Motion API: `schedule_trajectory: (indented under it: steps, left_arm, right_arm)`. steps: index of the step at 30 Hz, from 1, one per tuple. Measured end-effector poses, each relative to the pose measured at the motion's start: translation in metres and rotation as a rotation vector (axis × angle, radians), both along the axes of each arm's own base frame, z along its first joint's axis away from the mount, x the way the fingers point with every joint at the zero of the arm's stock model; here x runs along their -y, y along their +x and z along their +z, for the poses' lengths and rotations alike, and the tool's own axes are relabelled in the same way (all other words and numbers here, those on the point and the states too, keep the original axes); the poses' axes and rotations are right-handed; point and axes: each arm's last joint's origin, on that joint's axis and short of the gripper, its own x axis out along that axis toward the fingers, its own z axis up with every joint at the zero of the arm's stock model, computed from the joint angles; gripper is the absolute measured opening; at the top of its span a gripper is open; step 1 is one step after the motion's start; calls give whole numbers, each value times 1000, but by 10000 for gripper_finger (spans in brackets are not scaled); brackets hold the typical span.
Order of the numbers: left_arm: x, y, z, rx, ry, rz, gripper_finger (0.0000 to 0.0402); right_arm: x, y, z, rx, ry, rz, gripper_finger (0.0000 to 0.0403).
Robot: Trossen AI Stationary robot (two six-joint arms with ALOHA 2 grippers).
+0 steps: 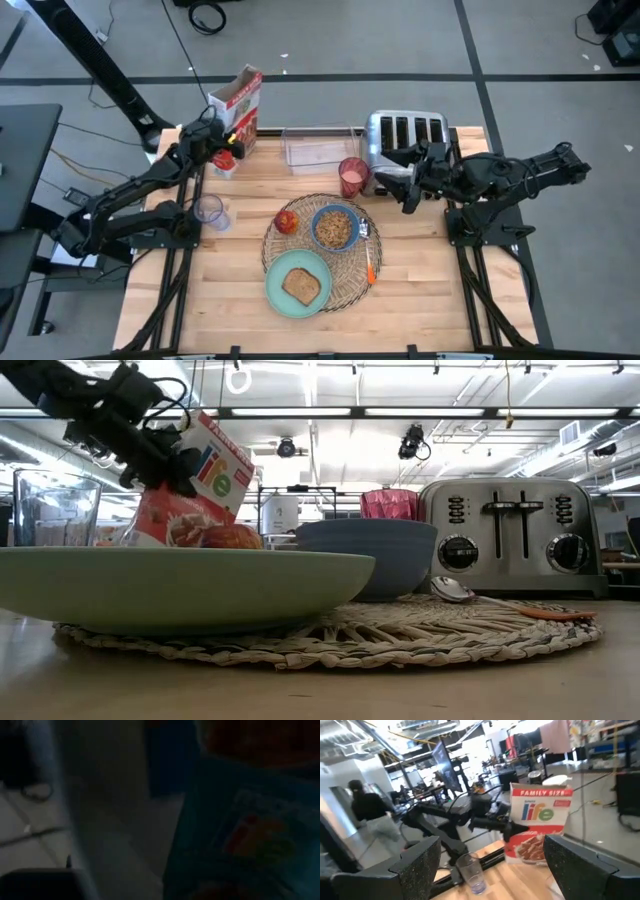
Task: Arrange a breakfast setting
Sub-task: Pour the cereal on the blue bowl from the white cereal box, then return to Home Position
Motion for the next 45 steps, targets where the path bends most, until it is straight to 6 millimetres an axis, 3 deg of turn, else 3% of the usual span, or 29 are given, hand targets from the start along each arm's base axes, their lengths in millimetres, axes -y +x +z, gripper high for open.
schedule_trajectory:
  steps: [9,15,34,45]
  left_arm:
    - [4,-15,32,-132,-299,76,240]
    - [17,-23,61,-200,-427,58,282]
    - [71,-62,145,-294,-686,50,288]
    - [115,-80,193,51,-680,-245,287]
  right_arm:
    - [-4,6,-3,-12,2,77,362]
    - [-5,7,-4,-14,-5,119,362]
    - [-2,1,2,19,-26,236,362]
    - [18,-5,4,-1,-54,250,348]
